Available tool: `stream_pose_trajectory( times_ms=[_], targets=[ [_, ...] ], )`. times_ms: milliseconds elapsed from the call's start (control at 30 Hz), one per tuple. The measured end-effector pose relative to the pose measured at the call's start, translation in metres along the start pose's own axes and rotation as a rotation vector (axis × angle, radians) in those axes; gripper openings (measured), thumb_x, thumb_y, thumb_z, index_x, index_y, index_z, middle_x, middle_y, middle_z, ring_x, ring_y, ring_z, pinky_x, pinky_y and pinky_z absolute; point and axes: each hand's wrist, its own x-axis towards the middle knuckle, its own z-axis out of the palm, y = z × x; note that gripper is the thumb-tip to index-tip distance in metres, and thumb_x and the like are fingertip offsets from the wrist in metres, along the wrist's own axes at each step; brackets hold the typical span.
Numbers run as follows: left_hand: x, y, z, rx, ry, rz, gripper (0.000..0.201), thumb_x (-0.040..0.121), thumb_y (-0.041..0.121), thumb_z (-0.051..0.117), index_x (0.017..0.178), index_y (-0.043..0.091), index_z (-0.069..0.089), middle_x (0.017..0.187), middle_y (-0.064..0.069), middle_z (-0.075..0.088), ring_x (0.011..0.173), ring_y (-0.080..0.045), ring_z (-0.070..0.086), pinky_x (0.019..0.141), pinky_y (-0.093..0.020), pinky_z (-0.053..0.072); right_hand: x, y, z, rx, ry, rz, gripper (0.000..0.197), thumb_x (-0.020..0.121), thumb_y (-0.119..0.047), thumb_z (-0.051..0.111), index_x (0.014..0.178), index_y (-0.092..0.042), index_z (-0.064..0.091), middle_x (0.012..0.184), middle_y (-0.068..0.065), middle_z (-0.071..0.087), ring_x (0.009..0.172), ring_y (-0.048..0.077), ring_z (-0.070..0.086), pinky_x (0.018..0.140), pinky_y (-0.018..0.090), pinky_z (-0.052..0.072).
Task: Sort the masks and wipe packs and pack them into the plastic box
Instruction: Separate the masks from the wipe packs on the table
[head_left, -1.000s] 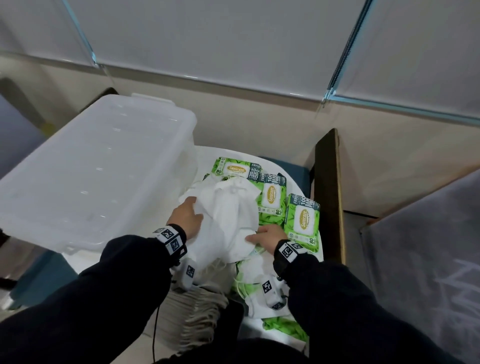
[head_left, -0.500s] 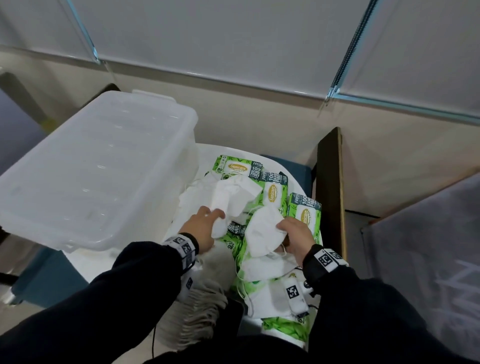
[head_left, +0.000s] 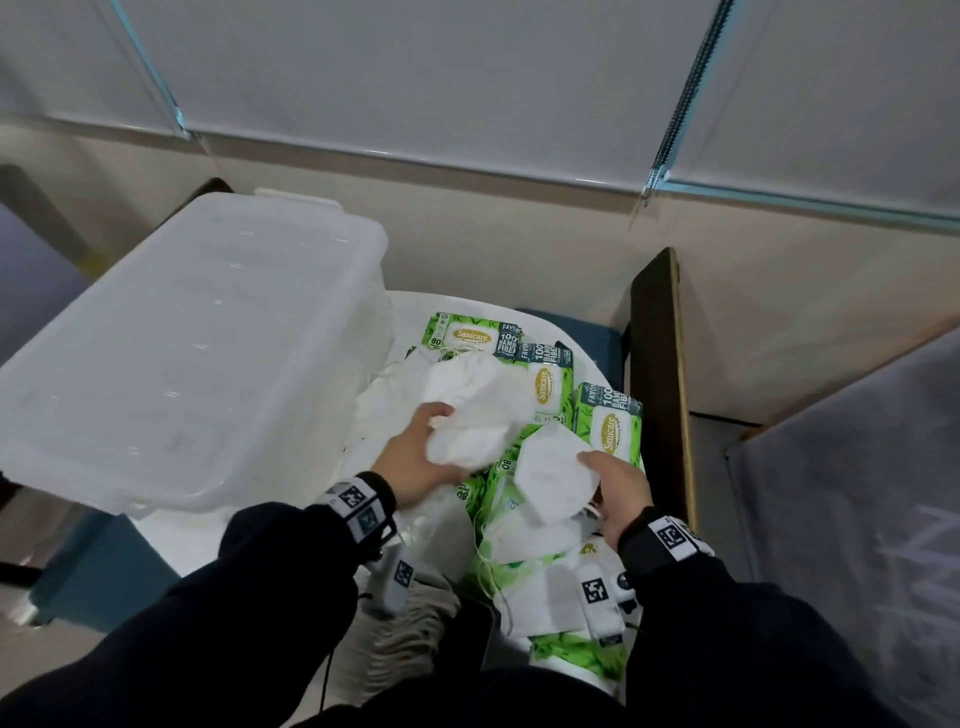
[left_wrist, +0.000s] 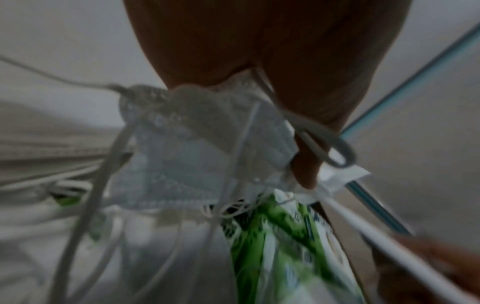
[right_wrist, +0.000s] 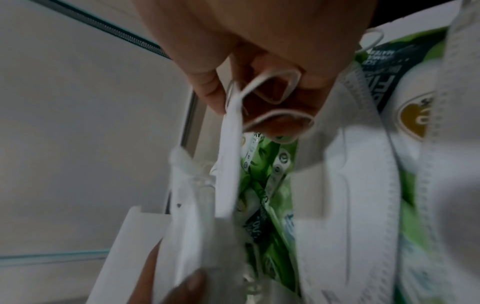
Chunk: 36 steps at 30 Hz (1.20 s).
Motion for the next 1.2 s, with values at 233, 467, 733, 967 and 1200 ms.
stream_pose_trajectory(
  times_ms=[233,467,733,967,1200],
  targets=[
    [0.019,0.014,0.017,0.287,-0.214,0.144,0.046,0.086,0.058,0.072,0.128,0.039,0.068,0.128,0.005,0.061,0.122,-0.014,0.053,0.096,-0.026,0.038,-0.003,-0.016,-0.006,0.209,0.096,-0.079,0.009,0.09,-0.011,0.074,0.098,-0.01,0.077,0.104,0.016,0.077,0.093,0.034,0.073,0.086,0.046,0.06],
    [0.077,0.055,-0.005,0.5,0.055,0.132,0.044,0.086,0.071,0.054,0.105,0.036,0.073,0.108,0.009,0.07,0.101,-0.018,0.063,0.091,-0.037,0.051,0.015,-0.019,-0.037,0.295,0.004,0.04,0.083,0.053,-0.049,0.095,0.126,-0.017,0.073,0.124,0.013,0.074,0.111,0.039,0.071,0.096,0.057,0.055],
    [0.121,0.063,0.022,1.218,-0.109,0.221,0.046,0.082,0.037,0.067,0.125,0.024,0.058,0.122,-0.002,0.057,0.115,-0.028,0.054,0.095,-0.044,0.041,0.0,-0.013,-0.042,0.247,-0.097,0.095,0.059,0.079,-0.059,0.081,0.12,-0.017,0.076,0.117,0.015,0.075,0.093,0.032,0.074,0.076,0.046,0.06],
    [0.104,0.074,0.018,0.885,0.043,0.282,0.027,0.093,0.034,0.048,0.096,0.029,0.074,0.095,0.007,0.073,0.096,-0.022,0.065,0.093,-0.037,0.041,-0.015,-0.004,-0.056,0.118,-0.17,0.064,0.02,0.092,-0.012,0.072,0.111,-0.007,0.069,0.101,0.019,0.066,0.07,0.028,0.061,0.057,0.034,0.059],
    [0.054,0.09,0.003,-0.15,0.263,0.243,0.008,0.09,0.018,0.067,0.088,0.025,0.071,0.072,0.016,0.063,0.073,-0.011,0.059,0.074,-0.027,0.047,-0.022,-0.012,-0.026,0.14,-0.156,0.019,0.028,0.09,0.009,0.066,0.117,0.002,0.066,0.096,0.017,0.071,0.071,0.024,0.065,0.059,0.034,0.059]
  ],
)
